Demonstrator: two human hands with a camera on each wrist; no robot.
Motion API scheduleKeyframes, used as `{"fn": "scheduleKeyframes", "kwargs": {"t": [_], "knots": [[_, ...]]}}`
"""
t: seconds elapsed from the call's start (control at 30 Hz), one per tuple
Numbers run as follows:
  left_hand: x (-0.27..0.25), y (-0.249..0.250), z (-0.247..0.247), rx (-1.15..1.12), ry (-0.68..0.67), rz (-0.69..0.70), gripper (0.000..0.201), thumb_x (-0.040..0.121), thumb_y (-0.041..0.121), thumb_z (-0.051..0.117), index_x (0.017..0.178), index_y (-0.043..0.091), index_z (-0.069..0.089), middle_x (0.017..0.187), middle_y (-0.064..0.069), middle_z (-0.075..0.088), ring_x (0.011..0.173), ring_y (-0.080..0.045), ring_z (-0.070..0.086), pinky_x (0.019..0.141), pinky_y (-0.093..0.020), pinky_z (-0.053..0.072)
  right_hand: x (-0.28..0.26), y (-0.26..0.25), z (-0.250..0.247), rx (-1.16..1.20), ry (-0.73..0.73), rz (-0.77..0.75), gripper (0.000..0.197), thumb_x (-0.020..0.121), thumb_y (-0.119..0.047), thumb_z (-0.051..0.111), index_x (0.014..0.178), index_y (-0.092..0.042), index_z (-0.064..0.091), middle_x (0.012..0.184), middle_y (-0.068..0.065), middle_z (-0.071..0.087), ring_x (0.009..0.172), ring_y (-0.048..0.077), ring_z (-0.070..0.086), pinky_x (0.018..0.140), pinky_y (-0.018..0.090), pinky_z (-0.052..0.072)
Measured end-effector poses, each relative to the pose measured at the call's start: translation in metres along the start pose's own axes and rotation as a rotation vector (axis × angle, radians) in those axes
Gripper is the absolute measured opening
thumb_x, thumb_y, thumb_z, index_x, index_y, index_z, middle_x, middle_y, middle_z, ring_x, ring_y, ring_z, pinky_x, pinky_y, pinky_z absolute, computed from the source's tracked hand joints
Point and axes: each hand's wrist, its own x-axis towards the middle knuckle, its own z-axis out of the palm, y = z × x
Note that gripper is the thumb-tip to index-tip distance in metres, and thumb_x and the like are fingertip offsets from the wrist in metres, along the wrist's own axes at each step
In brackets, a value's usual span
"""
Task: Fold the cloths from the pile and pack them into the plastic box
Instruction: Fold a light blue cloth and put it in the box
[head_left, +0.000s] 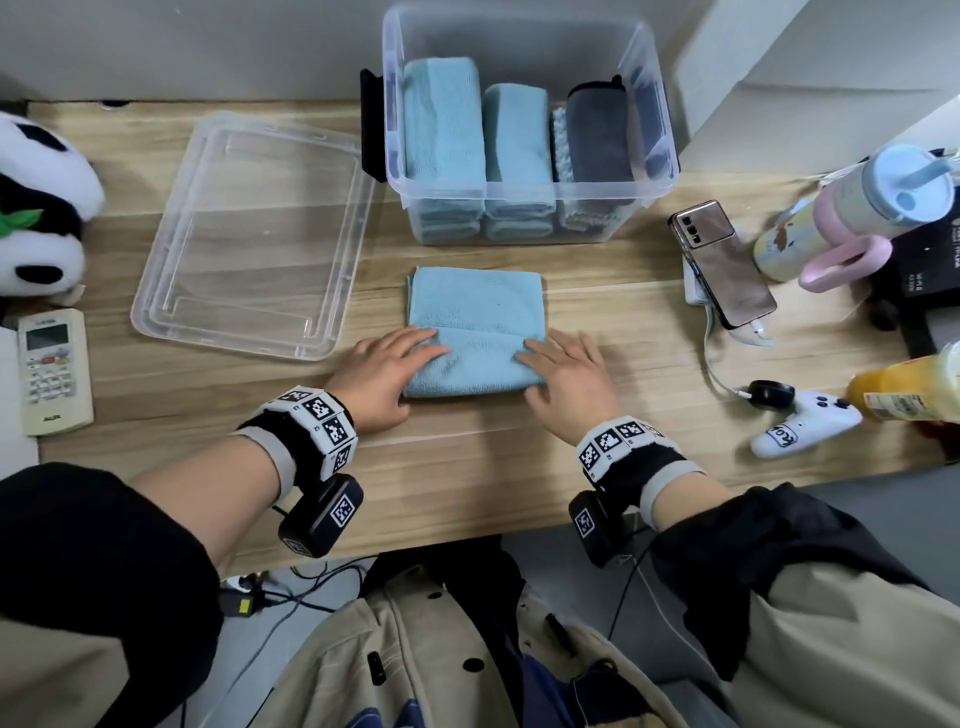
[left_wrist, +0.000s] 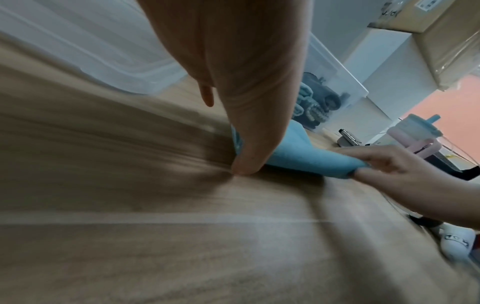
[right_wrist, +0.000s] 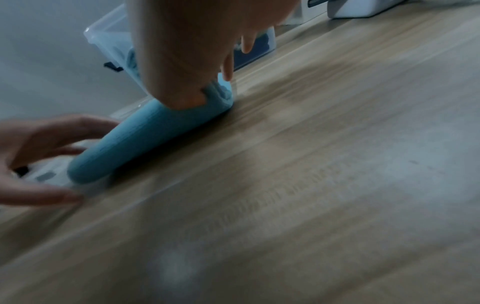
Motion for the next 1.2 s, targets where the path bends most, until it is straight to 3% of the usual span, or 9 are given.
{"fn": "scheduleKeyframes", "kwargs": {"t": [0.1,0.17,0.23,0.33,0.57,0.7,1.03,1.13,1.2], "knots": [[0.002,-0.003,-0.001,-0.099,0.053,-0.032,0.076,0.073,0.015,0.065,0.141,0.031,0.033,0.153,0.007,0.027,0.142,-0.014,0.023,0.11,-0.038,0.022,0.004,-0.001,-0.012,0.254,0.021,0.156,0.041,0.078,-0.033,0.042,0.111,-0.02,0.064,0.112,0.001,0.068,0.118,0.023,0.054,0.115,0.034,0.021],[0.003,-0.004,0.0,-0.246,0.136,-0.036,0.061,0.073,0.009,0.064,0.13,0.025,0.051,0.14,0.003,0.049,0.133,-0.018,0.04,0.106,-0.037,0.028,0.007,0.003,-0.014,0.456,0.013,0.297,0.029,0.078,-0.033,0.049,0.104,-0.023,0.057,0.092,0.005,0.069,0.092,0.028,0.063,0.094,0.037,0.045],[0.005,-0.002,0.002,-0.381,0.215,-0.089,0.045,0.075,0.007,0.063,0.118,0.02,0.062,0.123,-0.004,0.063,0.118,-0.024,0.055,0.1,-0.037,0.039,0.007,0.005,-0.014,0.635,0.003,0.382,0.036,0.071,-0.041,0.059,0.104,-0.032,0.047,0.093,0.002,0.068,0.088,0.024,0.065,0.082,0.041,0.053],[0.007,0.002,0.007,-0.614,0.267,-0.254,0.034,0.085,0.013,0.061,0.119,0.013,0.061,0.116,-0.011,0.066,0.109,-0.027,0.06,0.093,-0.034,0.046,0.003,0.013,-0.001,0.699,-0.023,0.392,0.058,0.063,-0.053,0.067,0.112,-0.03,0.046,0.105,-0.002,0.067,0.097,0.017,0.065,0.089,0.04,0.053],[0.009,0.011,0.016,-0.739,0.333,-0.457,0.022,0.095,0.021,0.049,0.102,0.002,0.058,0.096,-0.017,0.067,0.082,-0.027,0.059,0.07,-0.025,0.037,0.006,0.013,0.018,0.659,0.026,0.456,0.043,0.071,-0.059,0.055,0.094,-0.023,0.059,0.092,0.002,0.073,0.088,0.02,0.068,0.081,0.046,0.053],[0.015,0.014,0.015,-0.704,0.343,-0.566,0.026,0.095,0.022,0.05,0.106,0.001,0.06,0.105,-0.018,0.067,0.098,-0.031,0.061,0.077,-0.028,0.041,0.011,0.003,0.009,0.559,0.037,0.506,0.024,0.087,-0.036,0.061,0.095,-0.013,0.062,0.095,0.007,0.072,0.092,0.023,0.066,0.079,0.036,0.052],[0.022,0.017,0.009,-0.662,0.343,-0.625,0.023,0.091,0.026,0.055,0.105,0.007,0.056,0.087,-0.006,0.061,0.087,-0.028,0.06,0.073,-0.03,0.043,0.022,-0.011,-0.006,0.388,-0.157,0.635,0.018,0.08,-0.028,0.063,0.087,-0.014,0.055,0.085,0.008,0.062,0.089,0.028,0.062,0.066,0.025,0.037],[0.023,0.011,0.006,-0.638,0.345,-0.599,0.023,0.09,0.029,0.055,0.104,0.011,0.056,0.084,0.0,0.057,0.081,-0.024,0.056,0.069,-0.027,0.038,0.022,-0.013,-0.003,0.364,-0.346,0.607,0.04,0.074,-0.04,0.066,0.097,-0.008,0.062,0.094,0.012,0.065,0.088,0.027,0.063,0.066,0.027,0.039],[0.023,0.006,0.004,-0.642,0.361,-0.571,0.02,0.09,0.029,0.057,0.102,0.012,0.057,0.081,0.0,0.056,0.078,-0.022,0.054,0.068,-0.025,0.036,0.02,-0.012,-0.004,0.405,-0.277,0.636,0.06,0.068,-0.052,0.067,0.104,-0.006,0.055,0.097,0.007,0.062,0.09,0.025,0.06,0.071,0.031,0.045]]}}
